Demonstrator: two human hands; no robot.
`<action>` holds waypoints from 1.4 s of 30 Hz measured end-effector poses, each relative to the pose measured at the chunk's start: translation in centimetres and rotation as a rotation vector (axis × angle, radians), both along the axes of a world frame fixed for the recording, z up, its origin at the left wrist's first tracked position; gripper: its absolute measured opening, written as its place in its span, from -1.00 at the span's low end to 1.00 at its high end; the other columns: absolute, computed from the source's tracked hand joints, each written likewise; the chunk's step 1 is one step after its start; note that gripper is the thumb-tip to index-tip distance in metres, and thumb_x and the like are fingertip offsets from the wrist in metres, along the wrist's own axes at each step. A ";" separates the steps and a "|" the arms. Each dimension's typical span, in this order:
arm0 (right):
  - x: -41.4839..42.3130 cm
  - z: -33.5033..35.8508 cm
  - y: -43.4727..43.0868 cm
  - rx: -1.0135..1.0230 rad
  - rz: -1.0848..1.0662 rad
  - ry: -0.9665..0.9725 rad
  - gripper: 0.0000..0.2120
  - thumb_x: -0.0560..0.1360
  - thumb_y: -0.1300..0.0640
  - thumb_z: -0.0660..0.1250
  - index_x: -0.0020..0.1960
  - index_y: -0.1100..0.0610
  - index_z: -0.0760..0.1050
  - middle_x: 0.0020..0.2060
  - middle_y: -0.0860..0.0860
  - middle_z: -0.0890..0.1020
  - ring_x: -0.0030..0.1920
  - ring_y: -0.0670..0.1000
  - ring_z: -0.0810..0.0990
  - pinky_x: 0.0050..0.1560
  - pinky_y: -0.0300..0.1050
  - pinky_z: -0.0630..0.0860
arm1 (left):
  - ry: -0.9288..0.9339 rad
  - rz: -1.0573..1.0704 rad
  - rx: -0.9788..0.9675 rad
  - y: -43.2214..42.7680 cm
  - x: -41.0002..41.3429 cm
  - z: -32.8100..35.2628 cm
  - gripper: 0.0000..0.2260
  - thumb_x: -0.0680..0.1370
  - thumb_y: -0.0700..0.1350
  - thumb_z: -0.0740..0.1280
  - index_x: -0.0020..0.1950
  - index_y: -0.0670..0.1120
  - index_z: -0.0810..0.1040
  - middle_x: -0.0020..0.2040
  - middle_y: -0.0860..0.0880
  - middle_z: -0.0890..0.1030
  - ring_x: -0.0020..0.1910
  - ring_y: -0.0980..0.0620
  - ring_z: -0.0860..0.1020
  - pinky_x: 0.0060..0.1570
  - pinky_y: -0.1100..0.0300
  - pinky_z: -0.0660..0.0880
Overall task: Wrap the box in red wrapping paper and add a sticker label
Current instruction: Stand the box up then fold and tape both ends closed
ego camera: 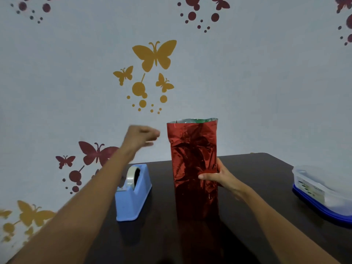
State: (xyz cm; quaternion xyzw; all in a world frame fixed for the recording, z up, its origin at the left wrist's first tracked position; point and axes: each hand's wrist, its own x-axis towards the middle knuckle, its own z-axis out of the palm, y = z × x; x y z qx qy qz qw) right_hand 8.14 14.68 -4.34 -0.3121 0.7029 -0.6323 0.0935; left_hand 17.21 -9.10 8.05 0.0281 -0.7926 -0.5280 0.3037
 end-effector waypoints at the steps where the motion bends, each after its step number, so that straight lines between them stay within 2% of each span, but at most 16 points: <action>1: 0.0 -0.1 0.0 0.001 -0.003 -0.001 -0.03 0.04 -0.12 0.55 0.36 -0.10 0.20 0.20 -0.09 0.52 0.17 -0.10 0.54 0.06 -0.25 0.46 | -0.018 -0.069 0.070 0.1 -0.4 -1.8 -0.95 0.48 -0.23 0.41 -0.17 -0.13 0.65 -0.13 -0.05 0.67 -0.02 -0.01 0.62 -0.05 0.20 0.58; 6: 0.1 0.1 0.0 0.017 -0.006 0.012 -0.04 0.06 -0.12 0.57 0.37 -0.14 0.20 0.21 -0.11 0.51 0.16 -0.14 0.53 0.22 -0.12 0.42 | 0.023 -0.218 0.152 2.3 -1.7 -3.9 -0.91 0.50 -0.19 0.38 -0.11 -0.07 0.69 -0.06 0.01 0.70 0.05 0.09 0.62 0.16 0.13 0.50; 10: -0.1 0.1 -0.2 0.026 0.009 0.024 -0.03 0.08 -0.09 0.58 0.39 -0.10 0.18 0.21 -0.09 0.52 0.15 -0.12 0.56 0.17 -0.15 0.46 | 0.040 -0.261 -0.044 3.6 -2.2 -2.3 -0.89 0.50 -0.23 0.38 -0.02 -0.15 0.68 -0.19 0.04 0.68 -0.22 0.24 0.62 -0.15 0.42 0.50; 13: -0.1 0.2 -0.2 -0.004 0.027 0.007 -0.03 0.07 -0.08 0.57 0.39 -0.09 0.20 0.21 -0.06 0.53 0.15 -0.10 0.57 0.12 -0.16 0.50 | -0.027 -0.305 -0.201 4.1 -2.3 -1.4 -0.87 0.53 -0.18 0.36 -0.02 -0.20 0.67 -0.20 -0.01 0.70 -0.34 0.30 0.58 -0.22 0.48 0.44; 14: 0.0 0.2 -0.1 -0.010 0.032 0.004 -0.04 0.07 -0.08 0.57 0.38 -0.10 0.20 0.21 -0.06 0.53 0.15 -0.10 0.57 0.11 -0.17 0.51 | -0.056 -0.324 -0.247 4.1 -2.3 -1.0 -0.86 0.54 -0.16 0.35 -0.05 -0.20 0.67 0.01 -0.11 0.54 -0.37 0.31 0.55 -0.22 0.47 0.42; 15: 0.0 0.2 -0.1 -0.008 0.032 0.006 -0.04 0.07 -0.08 0.57 0.37 -0.11 0.20 0.21 -0.07 0.53 0.14 -0.10 0.57 0.09 -0.19 0.51 | -0.089 -0.337 -0.290 4.1 -2.3 -0.7 -0.84 0.55 -0.13 0.35 -0.05 -0.19 0.68 -0.34 0.17 0.46 -0.36 0.30 0.54 -0.19 0.46 0.42; 16: -0.1 0.1 -0.2 -0.004 0.029 0.010 -0.04 0.06 -0.09 0.57 0.37 -0.11 0.20 0.20 -0.08 0.52 0.14 -0.11 0.56 0.08 -0.20 0.50 | -0.121 -0.338 -0.334 4.1 -2.4 -0.4 -0.82 0.55 -0.10 0.35 0.00 -0.17 0.68 -0.24 0.02 0.68 -0.32 0.30 0.57 -0.17 0.46 0.43; 23: 0.1 0.2 -0.3 0.000 0.041 0.029 -0.04 0.05 -0.12 0.56 0.35 -0.14 0.18 0.22 -0.11 0.50 0.15 -0.17 0.53 0.00 -0.31 0.47 | -0.295 -0.391 -0.553 4.3 -2.0 1.7 -0.75 0.56 -0.15 0.33 0.22 -0.12 0.59 0.09 0.02 0.65 -0.10 0.31 0.58 -0.04 0.47 0.45; 26: 0.4 0.6 0.3 0.093 0.074 0.010 0.11 -0.02 -0.27 0.58 0.40 -0.17 0.11 0.31 -0.08 0.43 0.23 -0.12 0.49 0.14 -0.21 0.45 | -0.359 -0.392 -0.596 4.2 -2.1 1.7 -0.66 0.52 -0.15 0.37 0.30 -0.07 0.54 0.25 0.03 0.57 0.21 0.13 0.51 0.31 0.20 0.35; 28: 0.6 2.0 0.8 0.214 0.121 0.020 0.28 -0.11 -0.45 0.49 0.46 -0.20 -0.04 0.41 -0.13 0.28 0.36 -0.06 0.34 0.30 -0.07 0.31 | -0.367 -0.389 -0.588 4.2 -2.0 1.6 -0.62 0.50 -0.12 0.40 0.32 -0.04 0.53 0.29 0.02 0.54 0.29 0.08 0.46 0.37 0.11 0.30; 30: 0.7 4.7 1.3 0.139 -0.054 0.043 0.41 -0.16 -0.60 0.31 0.52 -0.10 -0.17 0.50 -0.08 0.10 0.47 0.00 0.14 0.40 0.06 0.12 | -0.369 -0.392 -0.586 4.2 -2.1 1.6 -0.60 0.49 -0.12 0.41 0.33 -0.03 0.52 0.31 0.01 0.53 0.31 0.06 0.44 0.39 0.08 0.29; 32: 1.1 8.5 1.4 -0.120 -0.288 0.197 0.19 0.12 -0.61 0.19 0.54 -0.03 -0.11 0.52 -0.05 0.06 0.49 -0.03 0.11 0.41 -0.01 0.08 | -0.380 -0.395 -0.595 4.2 -2.1 1.7 -0.59 0.49 -0.14 0.41 0.34 -0.03 0.51 0.32 0.01 0.51 0.32 0.06 0.43 0.38 0.10 0.29; 34: 2.8 12.5 0.7 -0.211 -0.326 0.491 -0.17 0.39 -0.41 0.19 0.51 -0.02 0.10 0.48 -0.09 0.20 0.44 -0.13 0.20 0.40 -0.11 0.09 | -0.386 -0.397 -0.602 4.2 -2.2 1.8 -0.59 0.48 -0.13 0.42 0.33 -0.02 0.51 0.31 0.03 0.51 0.32 0.08 0.43 0.37 0.12 0.29; 37: 4.6 14.8 -1.7 0.279 -0.234 0.855 -0.65 0.54 -0.22 0.16 0.27 -0.15 0.45 0.30 -0.20 0.46 0.12 -0.31 0.44 0.47 0.08 -0.03 | -0.387 -0.387 -0.619 4.1 -2.3 2.0 -0.66 0.48 -0.11 0.43 0.24 0.00 0.55 0.26 -0.01 0.56 0.30 0.04 0.45 0.37 0.11 0.29; 39: 4.5 14.2 -2.0 0.672 -0.313 0.942 -0.69 0.54 -0.20 0.15 0.15 -0.12 0.54 0.18 -0.12 0.58 0.08 -0.17 0.52 0.45 0.12 -0.12 | -0.383 -0.389 -0.618 4.2 -2.0 2.0 -0.80 0.49 -0.15 0.41 0.08 0.05 0.57 0.17 -0.05 0.56 0.27 -0.02 0.45 0.28 0.12 0.33; 42: 3.8 12.1 0.0 0.690 -0.426 0.978 -0.70 0.49 -0.21 0.23 0.03 -0.07 0.61 0.02 -0.10 0.65 0.00 -0.10 0.54 0.41 0.06 0.06 | -0.391 -0.407 -0.616 4.3 -1.9 1.9 -0.67 0.48 -0.12 0.41 0.25 0.01 0.54 0.20 0.02 0.55 0.29 0.05 0.44 0.25 0.20 0.32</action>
